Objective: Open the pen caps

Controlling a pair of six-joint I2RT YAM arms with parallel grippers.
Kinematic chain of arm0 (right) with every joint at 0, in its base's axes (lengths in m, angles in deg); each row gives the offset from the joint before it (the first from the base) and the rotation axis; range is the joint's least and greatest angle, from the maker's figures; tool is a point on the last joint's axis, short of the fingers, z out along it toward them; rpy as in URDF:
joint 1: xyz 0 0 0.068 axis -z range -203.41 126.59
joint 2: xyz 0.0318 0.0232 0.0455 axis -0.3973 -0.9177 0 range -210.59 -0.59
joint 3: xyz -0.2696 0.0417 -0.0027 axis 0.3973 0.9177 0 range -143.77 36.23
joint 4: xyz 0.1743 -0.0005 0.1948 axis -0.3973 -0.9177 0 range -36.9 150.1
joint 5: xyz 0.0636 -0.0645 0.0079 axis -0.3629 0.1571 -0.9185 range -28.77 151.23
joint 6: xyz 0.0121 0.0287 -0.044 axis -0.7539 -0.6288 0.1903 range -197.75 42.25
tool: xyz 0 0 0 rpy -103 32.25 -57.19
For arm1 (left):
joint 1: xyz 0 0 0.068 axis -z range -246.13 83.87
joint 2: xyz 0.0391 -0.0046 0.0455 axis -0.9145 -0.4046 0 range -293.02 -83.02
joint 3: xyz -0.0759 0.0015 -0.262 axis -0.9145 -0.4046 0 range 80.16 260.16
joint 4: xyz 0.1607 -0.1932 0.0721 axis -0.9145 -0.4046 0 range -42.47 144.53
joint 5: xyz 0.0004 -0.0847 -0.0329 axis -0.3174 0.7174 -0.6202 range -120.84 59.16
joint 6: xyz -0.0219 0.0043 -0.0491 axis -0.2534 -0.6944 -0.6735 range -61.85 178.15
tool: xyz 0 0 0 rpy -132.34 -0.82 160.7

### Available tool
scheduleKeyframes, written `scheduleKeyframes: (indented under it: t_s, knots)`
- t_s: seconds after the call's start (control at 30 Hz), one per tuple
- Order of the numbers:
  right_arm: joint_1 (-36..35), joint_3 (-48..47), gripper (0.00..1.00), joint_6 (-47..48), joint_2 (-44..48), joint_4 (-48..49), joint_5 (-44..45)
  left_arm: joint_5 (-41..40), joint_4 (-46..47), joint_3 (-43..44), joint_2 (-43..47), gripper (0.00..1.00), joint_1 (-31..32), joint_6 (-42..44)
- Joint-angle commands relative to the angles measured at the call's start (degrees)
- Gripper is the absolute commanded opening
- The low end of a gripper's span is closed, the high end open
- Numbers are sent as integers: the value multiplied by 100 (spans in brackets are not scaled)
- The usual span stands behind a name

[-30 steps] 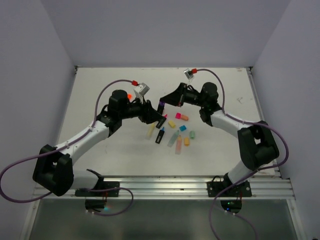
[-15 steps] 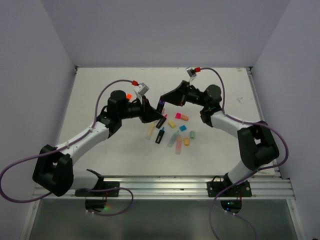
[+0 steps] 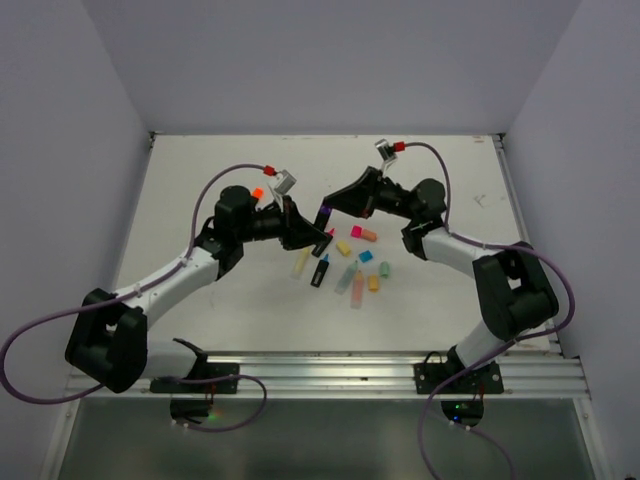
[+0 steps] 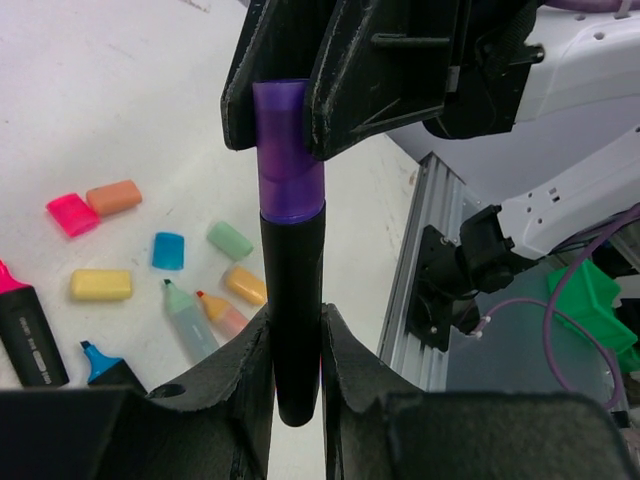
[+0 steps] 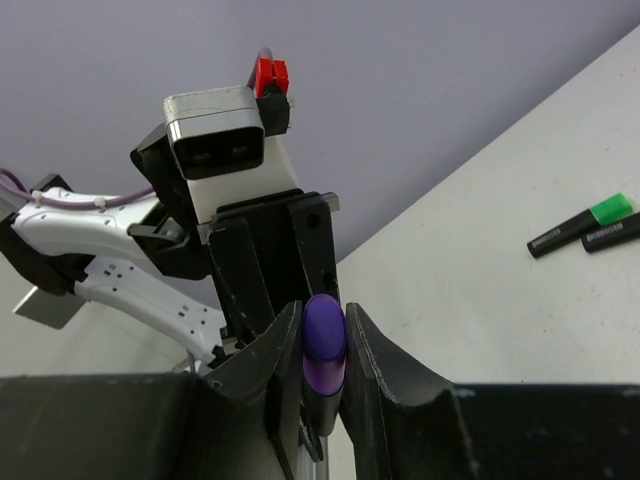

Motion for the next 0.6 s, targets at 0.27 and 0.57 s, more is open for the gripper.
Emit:
scheduleKeyframes:
  t_s: [0.27,0.57]
  knots:
    - [703,87,0,-42,474,936,230,573,860,-1088,62,0,57,-699]
    - [932,-256,0,117,685,866,529,555,790,-1176,53,0,136,-682]
